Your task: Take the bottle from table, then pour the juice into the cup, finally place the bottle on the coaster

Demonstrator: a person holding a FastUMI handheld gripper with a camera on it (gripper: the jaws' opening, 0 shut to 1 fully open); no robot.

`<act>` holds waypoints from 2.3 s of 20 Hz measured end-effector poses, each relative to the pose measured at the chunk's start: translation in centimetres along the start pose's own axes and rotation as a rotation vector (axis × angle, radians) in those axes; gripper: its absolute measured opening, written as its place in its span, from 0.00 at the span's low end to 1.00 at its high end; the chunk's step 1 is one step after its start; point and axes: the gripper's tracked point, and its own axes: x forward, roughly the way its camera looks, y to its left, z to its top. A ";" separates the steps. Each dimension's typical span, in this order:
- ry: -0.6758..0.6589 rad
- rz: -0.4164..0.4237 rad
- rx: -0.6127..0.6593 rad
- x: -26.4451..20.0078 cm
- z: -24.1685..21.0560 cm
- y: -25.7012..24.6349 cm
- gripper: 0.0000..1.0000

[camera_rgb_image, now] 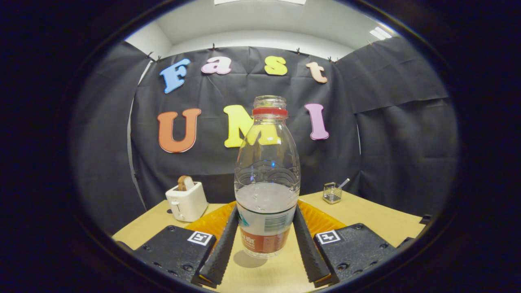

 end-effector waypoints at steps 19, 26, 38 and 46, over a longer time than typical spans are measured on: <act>0.156 0.095 -0.085 9.2 -14.7 4.8 0.80; 0.182 0.133 -0.101 10.2 -16.8 5.9 0.80; 0.199 0.124 -0.097 10.5 -18.2 5.4 0.89; 0.176 0.138 -0.121 9.8 -16.7 5.4 0.99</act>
